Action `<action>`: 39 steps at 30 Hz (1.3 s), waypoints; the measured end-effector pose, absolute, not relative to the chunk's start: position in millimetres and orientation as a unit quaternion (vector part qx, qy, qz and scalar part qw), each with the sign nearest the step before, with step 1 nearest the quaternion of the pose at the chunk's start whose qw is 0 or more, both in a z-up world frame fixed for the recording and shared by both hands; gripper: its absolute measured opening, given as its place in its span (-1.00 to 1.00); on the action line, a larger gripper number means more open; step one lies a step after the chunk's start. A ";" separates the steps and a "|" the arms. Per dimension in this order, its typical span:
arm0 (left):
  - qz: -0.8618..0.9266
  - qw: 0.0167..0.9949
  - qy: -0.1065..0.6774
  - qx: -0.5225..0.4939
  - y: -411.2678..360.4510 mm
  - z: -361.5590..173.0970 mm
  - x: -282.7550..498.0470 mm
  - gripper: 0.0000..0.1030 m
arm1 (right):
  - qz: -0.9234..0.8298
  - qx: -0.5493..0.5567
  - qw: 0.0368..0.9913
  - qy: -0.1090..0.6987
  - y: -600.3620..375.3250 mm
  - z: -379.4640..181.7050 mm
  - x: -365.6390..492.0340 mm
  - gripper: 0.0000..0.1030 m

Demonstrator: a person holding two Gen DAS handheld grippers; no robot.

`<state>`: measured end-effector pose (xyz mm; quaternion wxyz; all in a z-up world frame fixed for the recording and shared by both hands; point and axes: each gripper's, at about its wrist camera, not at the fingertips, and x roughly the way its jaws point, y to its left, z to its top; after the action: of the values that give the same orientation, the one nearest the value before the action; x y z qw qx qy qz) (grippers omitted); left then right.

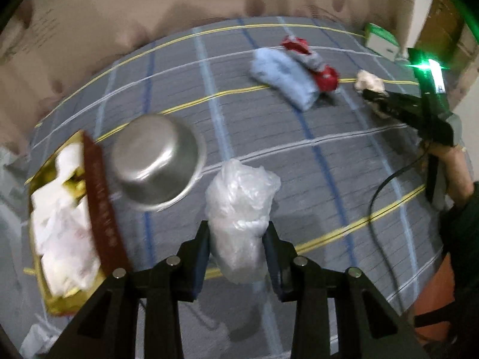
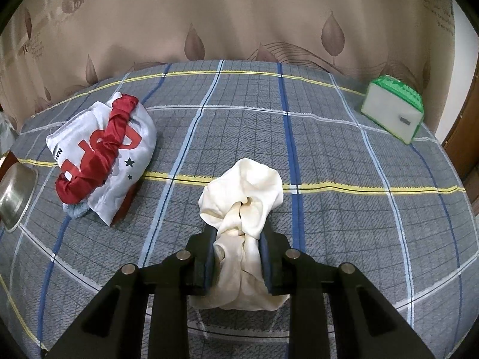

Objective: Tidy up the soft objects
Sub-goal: 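Grasp the clear plastic bag with the left tool and lift it, then lower the clear plastic bag into the gold tray with the left tool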

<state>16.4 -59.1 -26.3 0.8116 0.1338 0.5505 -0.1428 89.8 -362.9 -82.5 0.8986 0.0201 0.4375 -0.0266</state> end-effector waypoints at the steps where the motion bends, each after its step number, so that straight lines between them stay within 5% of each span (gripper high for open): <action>1: -0.134 0.812 0.551 0.135 -53.7 -25.6 15.3 -0.33 | -0.027 0.019 0.899 0.438 -362.5 -82.4 89.6 -0.54; 16: -0.039 0.830 0.552 0.069 55.0 1.2 -13.7 -0.33 | -0.029 0.015 0.898 0.439 -360.8 -82.2 90.1 -0.54; 39: 0.077 0.853 0.516 -0.008 182.6 13.6 63.5 -0.33 | -0.032 0.011 0.898 0.439 -359.5 -82.2 90.1 -0.51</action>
<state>63.5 182.6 13.6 0.8532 -0.0082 0.5157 0.0773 90.1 -359.5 -82.2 0.8978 0.0106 0.4392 -0.0317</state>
